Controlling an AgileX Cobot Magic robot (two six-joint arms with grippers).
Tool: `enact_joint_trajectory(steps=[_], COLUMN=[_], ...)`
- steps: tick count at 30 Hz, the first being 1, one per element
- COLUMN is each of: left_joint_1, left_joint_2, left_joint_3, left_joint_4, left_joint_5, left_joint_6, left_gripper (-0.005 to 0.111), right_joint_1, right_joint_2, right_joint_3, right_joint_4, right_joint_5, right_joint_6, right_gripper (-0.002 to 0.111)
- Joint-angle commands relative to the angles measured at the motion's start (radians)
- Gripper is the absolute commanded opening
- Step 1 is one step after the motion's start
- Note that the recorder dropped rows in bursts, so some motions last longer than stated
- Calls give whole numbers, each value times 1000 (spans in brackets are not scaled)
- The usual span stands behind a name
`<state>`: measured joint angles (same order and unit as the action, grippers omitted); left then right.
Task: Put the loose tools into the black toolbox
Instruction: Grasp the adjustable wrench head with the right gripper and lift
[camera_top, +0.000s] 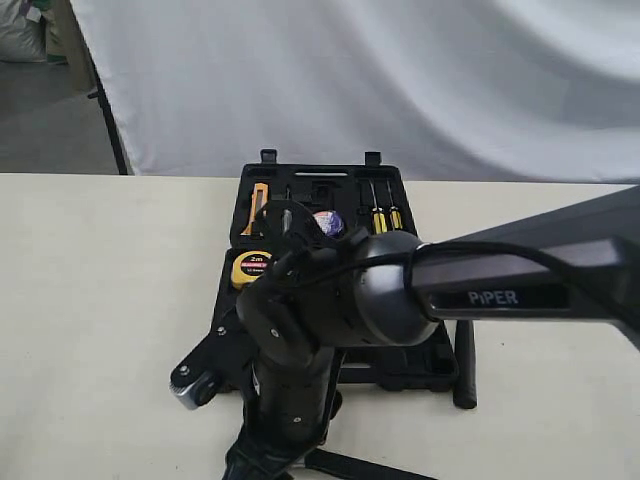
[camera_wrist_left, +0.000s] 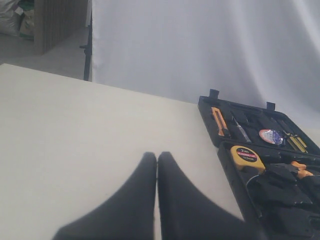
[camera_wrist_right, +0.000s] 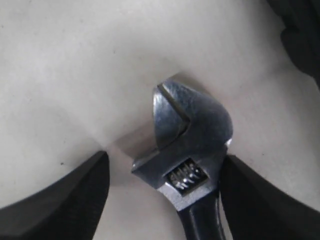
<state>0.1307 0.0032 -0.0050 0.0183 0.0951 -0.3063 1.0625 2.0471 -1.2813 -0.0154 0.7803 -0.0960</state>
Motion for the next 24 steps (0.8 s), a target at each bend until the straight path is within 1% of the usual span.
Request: enact_joint_trajectory(steps=[1, 5, 8, 10, 13, 20, 24], left_joint_1=[25, 25, 25, 25, 25, 25, 25], left_joint_2=[-3, -3, -3, -3, -3, -3, -3], left_joint_3=[-3, -3, -3, -3, -3, -3, -3], left_joint_4=[4, 4, 4, 4, 4, 4, 4], left_joint_5=[-7, -7, -7, -7, -7, -7, -7], left_joint_6=[-5, -5, -5, -5, -5, -5, -5], left_gripper=[1, 1, 1, 1, 1, 1, 1], right_joint_1=[-3, -3, -3, -3, -3, 1, 1], right_joint_2=[-2, 1, 9, 17, 31, 39, 37], right_joint_3=[17, 17, 17, 17, 17, 15, 15], right_joint_4=[-6, -4, -4, -4, -1, 15, 15], right_joint_5=[-48, -62, -62, -64, -66, -62, -56], right_joint_6=[4, 4, 4, 4, 4, -9, -22], right_gripper=[61, 61, 56, 51, 38, 0, 0])
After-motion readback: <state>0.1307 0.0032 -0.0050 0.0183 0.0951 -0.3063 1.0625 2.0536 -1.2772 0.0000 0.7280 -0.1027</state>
